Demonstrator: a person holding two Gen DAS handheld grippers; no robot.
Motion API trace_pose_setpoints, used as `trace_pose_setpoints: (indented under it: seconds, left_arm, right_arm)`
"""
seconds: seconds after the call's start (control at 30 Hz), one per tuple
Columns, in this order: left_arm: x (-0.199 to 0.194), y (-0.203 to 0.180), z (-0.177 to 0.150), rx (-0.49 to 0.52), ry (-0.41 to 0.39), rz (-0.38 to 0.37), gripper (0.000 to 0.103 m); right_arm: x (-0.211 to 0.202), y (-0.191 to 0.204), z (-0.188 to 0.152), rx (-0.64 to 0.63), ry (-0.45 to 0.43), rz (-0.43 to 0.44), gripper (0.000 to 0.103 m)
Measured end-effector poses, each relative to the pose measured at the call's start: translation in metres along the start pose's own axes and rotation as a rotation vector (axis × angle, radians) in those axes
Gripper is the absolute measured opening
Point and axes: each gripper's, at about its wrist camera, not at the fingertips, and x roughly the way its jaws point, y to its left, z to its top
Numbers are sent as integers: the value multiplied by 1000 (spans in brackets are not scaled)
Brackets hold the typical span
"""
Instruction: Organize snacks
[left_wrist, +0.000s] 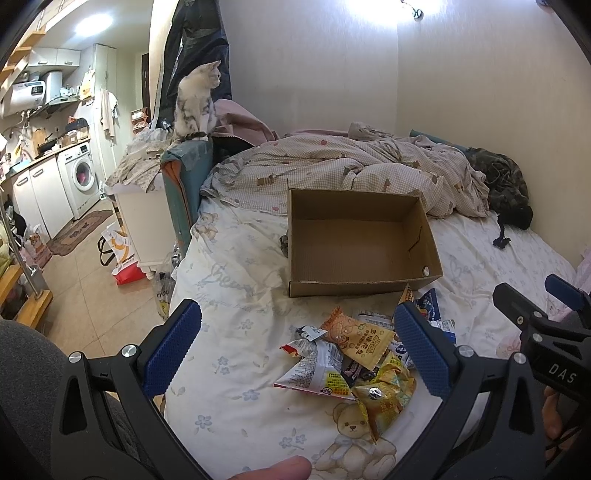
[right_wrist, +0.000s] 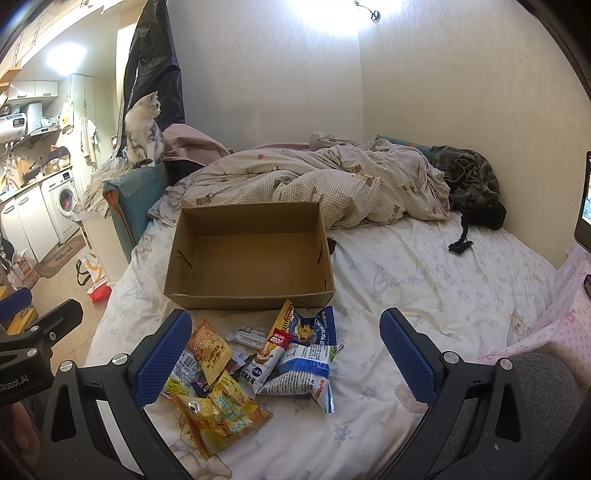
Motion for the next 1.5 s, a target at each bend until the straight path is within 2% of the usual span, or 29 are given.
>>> trace_pose_setpoints:
  seconds: [0.3, 0.5, 0.67, 0.77, 0.87, 1.03, 1.1, 1.27, 1.4, 1.5]
  left_arm:
    - [1, 0, 0, 3, 4, -8, 103]
    - [0, 6, 19, 33, 16, -20, 103]
    - [9, 14, 35, 25, 46, -9, 103]
    - [18, 21, 43, 14, 96, -4, 103]
    - [30, 27, 50, 7, 153, 7, 103]
    - [57, 38, 57, -7, 233, 36, 103]
    - [71, 40, 57, -3, 283, 42, 103]
    - [110, 46, 52, -30, 427, 39, 103]
    - [146, 47, 34, -61, 589, 14, 103]
    - [166, 45, 17, -73, 668, 1, 103]
  right_arm:
    - [2, -6, 0, 3, -1, -1, 103]
    - [10, -7, 21, -4, -23, -3, 103]
    - [24, -25, 32, 58, 10, -1, 103]
    - [35, -36, 39, 91, 48, 8, 103]
    - [52, -51, 49, 139, 101, 18, 103]
    - [89, -70, 55, 136, 213, -85, 103]
    - [106, -76, 54, 144, 277, -86, 103]
    - [152, -92, 36, 254, 494, -8, 103]
    - [183, -103, 15, 360, 655, 69, 103]
    - [199, -110, -6, 465, 747, 129, 103]
